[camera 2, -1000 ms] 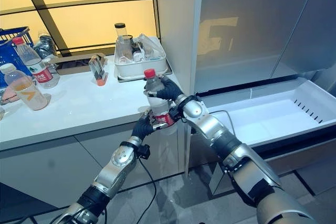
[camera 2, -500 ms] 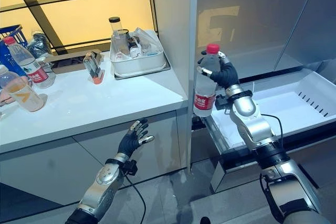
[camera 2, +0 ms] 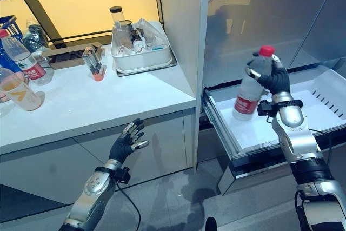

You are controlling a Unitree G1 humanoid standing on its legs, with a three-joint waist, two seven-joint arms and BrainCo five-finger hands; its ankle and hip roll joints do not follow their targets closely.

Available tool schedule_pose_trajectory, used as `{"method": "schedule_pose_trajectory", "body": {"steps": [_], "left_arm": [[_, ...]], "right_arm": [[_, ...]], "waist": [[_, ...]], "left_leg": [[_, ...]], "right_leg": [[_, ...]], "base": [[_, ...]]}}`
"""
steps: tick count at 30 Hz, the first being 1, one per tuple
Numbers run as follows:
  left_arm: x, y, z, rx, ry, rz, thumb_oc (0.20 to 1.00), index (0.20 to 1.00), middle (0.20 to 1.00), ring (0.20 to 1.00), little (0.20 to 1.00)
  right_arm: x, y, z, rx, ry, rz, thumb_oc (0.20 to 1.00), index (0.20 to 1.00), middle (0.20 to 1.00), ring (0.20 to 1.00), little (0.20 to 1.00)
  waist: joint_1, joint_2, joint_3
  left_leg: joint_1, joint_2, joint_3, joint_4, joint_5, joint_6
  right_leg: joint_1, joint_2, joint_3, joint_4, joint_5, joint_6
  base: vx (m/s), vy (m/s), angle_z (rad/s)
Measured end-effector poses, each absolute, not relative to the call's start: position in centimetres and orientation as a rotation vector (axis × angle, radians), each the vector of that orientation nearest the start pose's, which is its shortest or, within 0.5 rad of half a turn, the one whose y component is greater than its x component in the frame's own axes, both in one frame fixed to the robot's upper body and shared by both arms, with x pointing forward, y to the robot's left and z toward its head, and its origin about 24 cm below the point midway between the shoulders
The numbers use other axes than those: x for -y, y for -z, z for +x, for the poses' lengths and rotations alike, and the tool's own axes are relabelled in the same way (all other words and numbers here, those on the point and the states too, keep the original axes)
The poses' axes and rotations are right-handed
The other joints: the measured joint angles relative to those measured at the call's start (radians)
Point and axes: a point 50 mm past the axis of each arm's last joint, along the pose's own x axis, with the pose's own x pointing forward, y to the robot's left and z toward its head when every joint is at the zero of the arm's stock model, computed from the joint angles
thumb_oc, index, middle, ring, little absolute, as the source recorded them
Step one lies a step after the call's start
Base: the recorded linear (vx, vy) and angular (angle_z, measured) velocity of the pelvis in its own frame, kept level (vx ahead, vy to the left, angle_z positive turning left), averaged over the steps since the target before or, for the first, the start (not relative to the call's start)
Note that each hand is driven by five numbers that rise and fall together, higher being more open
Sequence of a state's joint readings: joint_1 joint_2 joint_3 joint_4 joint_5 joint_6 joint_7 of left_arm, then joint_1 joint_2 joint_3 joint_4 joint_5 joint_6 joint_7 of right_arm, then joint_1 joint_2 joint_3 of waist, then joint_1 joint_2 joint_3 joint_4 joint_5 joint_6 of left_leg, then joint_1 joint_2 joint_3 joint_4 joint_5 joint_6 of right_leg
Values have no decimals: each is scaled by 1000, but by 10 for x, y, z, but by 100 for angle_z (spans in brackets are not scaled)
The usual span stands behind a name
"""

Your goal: Take the drinks into the refrigerator

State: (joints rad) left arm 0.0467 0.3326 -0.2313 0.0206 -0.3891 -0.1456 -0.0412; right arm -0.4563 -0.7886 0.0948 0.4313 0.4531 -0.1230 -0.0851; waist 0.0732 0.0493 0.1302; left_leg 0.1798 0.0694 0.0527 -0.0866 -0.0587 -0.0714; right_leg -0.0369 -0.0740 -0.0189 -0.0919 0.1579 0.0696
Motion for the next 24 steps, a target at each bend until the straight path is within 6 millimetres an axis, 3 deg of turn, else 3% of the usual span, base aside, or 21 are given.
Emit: {"method": "schedule_pose_trajectory", "body": {"steps": [2, 6, 12, 18, 24], "left_arm": [[-161, -35, 237, 1, 241, -94, 1000, 1000, 1000, 1000, 1000], [-159, -36, 238, 6, 264, -110, 1000, 1000, 1000, 1000, 1000], [-151, -37, 239, 10, 307, -134, 1000, 1000, 1000, 1000, 1000], [-147, -38, 239, 16, 330, -129, 1000, 1000, 1000, 1000, 1000], [-144, -42, 243, 32, 348, -121, 1000, 1000, 1000, 1000, 1000]], "right_arm": [[314, -127, 323, 39, 207, -391, 200, 200, 200, 200, 200], [322, -94, 328, -146, 222, -484, 200, 200, 200, 200, 200], [319, -60, 333, -355, 208, -651, 200, 200, 200, 200, 200], [297, -44, 340, -429, 103, -842, 200, 200, 200, 200, 200], [295, -54, 351, -450, 48, -1133, 200, 200, 200, 200, 200]], "waist": [[2, 2, 5], [13, 7, 10], [56, 11, 17], [64, 7, 24], [64, -8, 57]], "left_leg": [[0, 0, 0, 0, 0, 0], [1, -1, -1, 0, 0, 0], [-8, -4, -3, 2, 0, -1], [-49, -7, -10, 10, 1, -1], [-88, -11, -28, 30, 1, -1]], "right_leg": [[0, 0, -1, 0, 0, 0], [1, 0, -1, 0, 1, 0], [-2, -1, -8, 0, 0, 0], [-29, -6, -23, 0, 2, 1], [-54, -12, -34, 1, 6, 0]], "base": [[0, 0, 0], [0, 0, 0], [-14, 1, 2], [-34, 11, 6], [-45, 2, 6]]}}
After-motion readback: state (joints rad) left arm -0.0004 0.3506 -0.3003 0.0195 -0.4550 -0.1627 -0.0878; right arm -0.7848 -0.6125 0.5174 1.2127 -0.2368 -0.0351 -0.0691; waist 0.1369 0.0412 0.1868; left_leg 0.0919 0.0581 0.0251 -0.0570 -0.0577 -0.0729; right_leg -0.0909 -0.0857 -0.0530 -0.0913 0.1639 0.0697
